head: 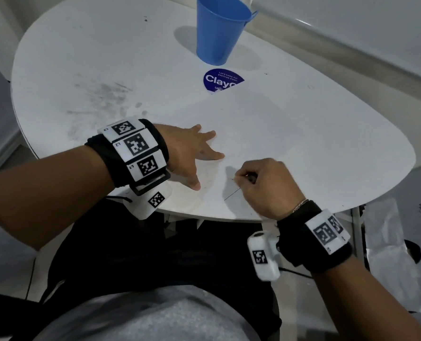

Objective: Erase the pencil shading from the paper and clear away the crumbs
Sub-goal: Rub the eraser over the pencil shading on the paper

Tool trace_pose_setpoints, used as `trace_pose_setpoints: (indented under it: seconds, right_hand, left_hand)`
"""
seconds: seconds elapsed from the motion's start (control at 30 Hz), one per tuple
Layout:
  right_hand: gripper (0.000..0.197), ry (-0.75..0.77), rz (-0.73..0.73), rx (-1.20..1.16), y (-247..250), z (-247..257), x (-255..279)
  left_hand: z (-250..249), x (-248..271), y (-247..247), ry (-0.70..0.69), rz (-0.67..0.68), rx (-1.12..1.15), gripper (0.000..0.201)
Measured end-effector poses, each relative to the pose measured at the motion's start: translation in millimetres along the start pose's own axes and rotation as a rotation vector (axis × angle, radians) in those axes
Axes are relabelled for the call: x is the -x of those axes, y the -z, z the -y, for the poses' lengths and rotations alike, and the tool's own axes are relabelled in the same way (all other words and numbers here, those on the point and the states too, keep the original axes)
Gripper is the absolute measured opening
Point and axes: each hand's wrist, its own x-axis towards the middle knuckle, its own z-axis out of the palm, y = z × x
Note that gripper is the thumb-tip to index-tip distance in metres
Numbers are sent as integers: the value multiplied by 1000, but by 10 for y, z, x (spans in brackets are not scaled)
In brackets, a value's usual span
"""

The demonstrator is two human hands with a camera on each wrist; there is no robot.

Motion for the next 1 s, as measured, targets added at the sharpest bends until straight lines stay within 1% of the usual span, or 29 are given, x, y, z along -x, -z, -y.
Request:
trace_pose_setpoints:
  seconds: [0.07,0.13,0.23,0.3,0.33,0.37,0.43,0.5,0.53,0.57,0.6,0.7,0.73,0.77,0.87,0.9,0.93,1.0]
  right_hand:
    - [12,60,95,-40,-87,121,102]
    - [11,80,142,-62,-140,153,137]
    - [8,20,138,-114,-99,42,67]
    - [8,-3,186,-152,-59,-1,59]
    - [8,-2,202,-151,-42,-12,59]
    - [8,-6,194,-138,-16,-33,47]
    - [10,-40,113,-83,67,-136,-25]
    - [13,-100,1,-38,154,-239,-103]
    - [13,-118,-33,-23,167,-250,-114]
    - [13,-112,-31,-11,154,-223,-98]
    - [13,-78,8,-8,119,-160,-60]
    - [13,57,193,-46,8,94,113]
    - [12,66,201,-35,15,101,112]
    - [12,44,165,-13,37,49,68]
    - [12,-89,1,49,152,-145,-62]
    - [13,-97,-16,75,155,-141,-57]
    - [13,-77,6,87,128,-88,-26]
    - [14,17,126,46,28,93,102]
  left_hand:
    - [-7,19,14,11,19,-28,91]
    - [-10,41,29,16,11,-75,90]
    - [-3,42,25,-11,-91,-78,81]
    - [6,22,0,-30,-168,-27,79]
    - [16,9,-22,-37,-180,8,80]
    - [28,-6,-45,-39,-170,50,82]
    - [42,-16,-69,-35,-111,111,87]
    - [29,-10,-60,-27,-62,109,87]
    - [13,-2,-43,-24,-51,88,86]
    - [0,1,-28,-23,-40,63,86]
    - [-11,6,-12,-25,-30,39,86]
    - [-4,16,-8,-25,3,12,88]
    - [-4,23,-8,-25,10,8,88]
    - [-6,30,-7,-26,16,6,87]
    - [-30,50,-4,-24,21,-11,85]
    - [-31,49,-1,-21,21,-14,85]
    - [-29,47,3,-19,22,-14,85]
    - [-25,37,-1,-15,29,-15,87]
